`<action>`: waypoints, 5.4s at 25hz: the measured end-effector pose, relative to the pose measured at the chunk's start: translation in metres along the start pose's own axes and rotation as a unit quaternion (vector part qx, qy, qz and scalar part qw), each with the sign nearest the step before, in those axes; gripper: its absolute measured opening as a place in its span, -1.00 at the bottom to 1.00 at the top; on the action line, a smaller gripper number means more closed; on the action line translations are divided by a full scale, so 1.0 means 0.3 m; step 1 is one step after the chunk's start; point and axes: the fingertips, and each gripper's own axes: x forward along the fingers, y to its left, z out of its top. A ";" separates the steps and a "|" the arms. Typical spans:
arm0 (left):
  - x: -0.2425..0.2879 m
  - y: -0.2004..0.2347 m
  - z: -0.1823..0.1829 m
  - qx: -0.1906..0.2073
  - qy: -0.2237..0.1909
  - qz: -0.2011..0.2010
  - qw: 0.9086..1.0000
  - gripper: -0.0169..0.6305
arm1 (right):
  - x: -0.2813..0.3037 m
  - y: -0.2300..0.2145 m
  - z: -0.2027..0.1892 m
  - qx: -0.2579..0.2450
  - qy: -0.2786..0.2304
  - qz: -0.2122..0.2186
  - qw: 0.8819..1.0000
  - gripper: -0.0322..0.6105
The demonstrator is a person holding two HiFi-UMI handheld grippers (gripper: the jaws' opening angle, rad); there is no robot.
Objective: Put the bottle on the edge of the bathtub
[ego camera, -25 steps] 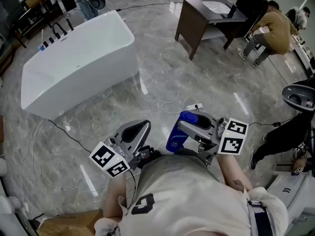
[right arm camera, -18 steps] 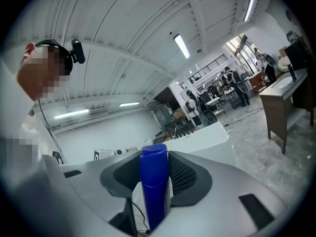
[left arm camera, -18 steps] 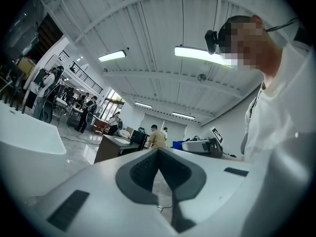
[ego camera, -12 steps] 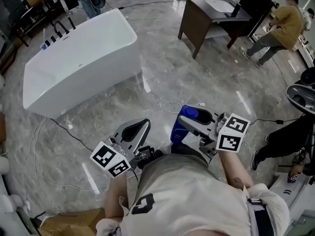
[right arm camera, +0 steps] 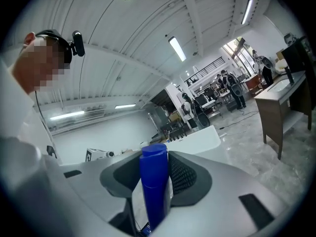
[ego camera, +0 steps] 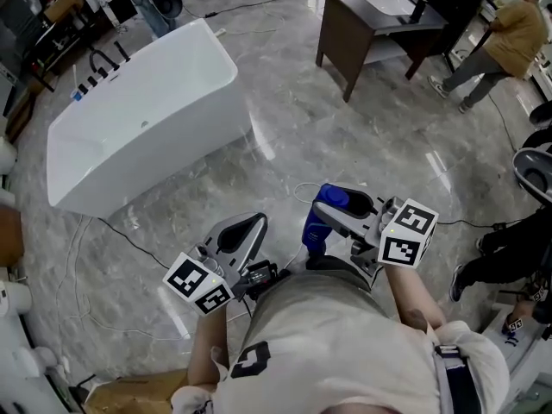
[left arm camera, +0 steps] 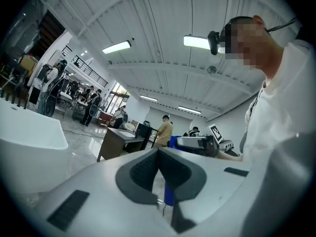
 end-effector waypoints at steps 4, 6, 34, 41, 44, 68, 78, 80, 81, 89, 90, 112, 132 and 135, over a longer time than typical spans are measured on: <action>0.118 0.019 0.019 0.004 0.008 0.000 1.000 -0.77 | -0.025 -0.102 0.052 -0.004 -0.005 0.001 1.000 -0.39; 0.171 0.027 0.028 0.006 0.010 0.000 1.000 -0.77 | -0.033 -0.146 0.076 -0.010 -0.005 0.001 1.000 -0.39; 0.679 0.221 0.139 0.009 0.011 0.071 0.997 -0.77 | -0.068 -0.653 0.292 0.003 0.010 0.046 0.999 -0.39; 0.709 0.321 0.160 0.011 0.010 0.062 0.998 -0.77 | 0.000 -0.683 0.318 0.001 -0.005 0.040 0.999 -0.39; 0.717 0.391 0.187 0.000 -0.005 0.053 0.999 -0.77 | 0.046 -0.715 0.333 -0.003 -0.004 0.027 1.000 -0.39; 0.594 1.045 0.458 -0.012 -0.018 0.005 1.000 -0.77 | 0.684 -0.867 0.591 -0.043 -0.010 -0.020 0.999 -0.39; 0.531 1.190 0.514 -0.023 -0.024 0.006 0.999 -0.77 | 0.887 -0.856 0.611 -0.050 0.016 0.000 0.999 -0.39; 0.521 1.214 0.529 -0.021 -0.030 0.009 0.999 -0.77 | 0.912 -0.858 0.617 -0.055 0.021 0.001 0.998 -0.39; 0.517 1.225 0.534 -0.021 -0.033 0.011 0.999 -0.77 | 0.924 -0.859 0.621 -0.057 0.024 0.002 0.998 -0.39; 0.507 1.284 0.569 -0.021 -0.044 0.035 0.998 -0.77 | 0.987 -0.894 0.659 -0.065 0.037 0.009 0.997 -0.39; 0.505 1.293 0.575 -0.021 -0.045 0.040 0.998 -0.77 | 0.997 -0.903 0.663 -0.064 0.038 0.010 0.997 -0.39; 0.922 1.656 0.759 -0.010 -0.032 0.118 0.992 -0.77 | 1.255 -1.469 0.898 -0.070 0.064 0.059 0.994 -0.39; 1.024 1.992 0.898 -0.003 -0.056 0.218 0.974 -0.77 | 1.495 -1.816 1.005 -0.073 0.109 0.104 0.986 -0.39; 0.985 2.036 0.908 -0.003 -0.059 0.232 0.971 -0.77 | 1.543 -1.840 0.996 -0.078 0.117 0.095 0.985 -0.39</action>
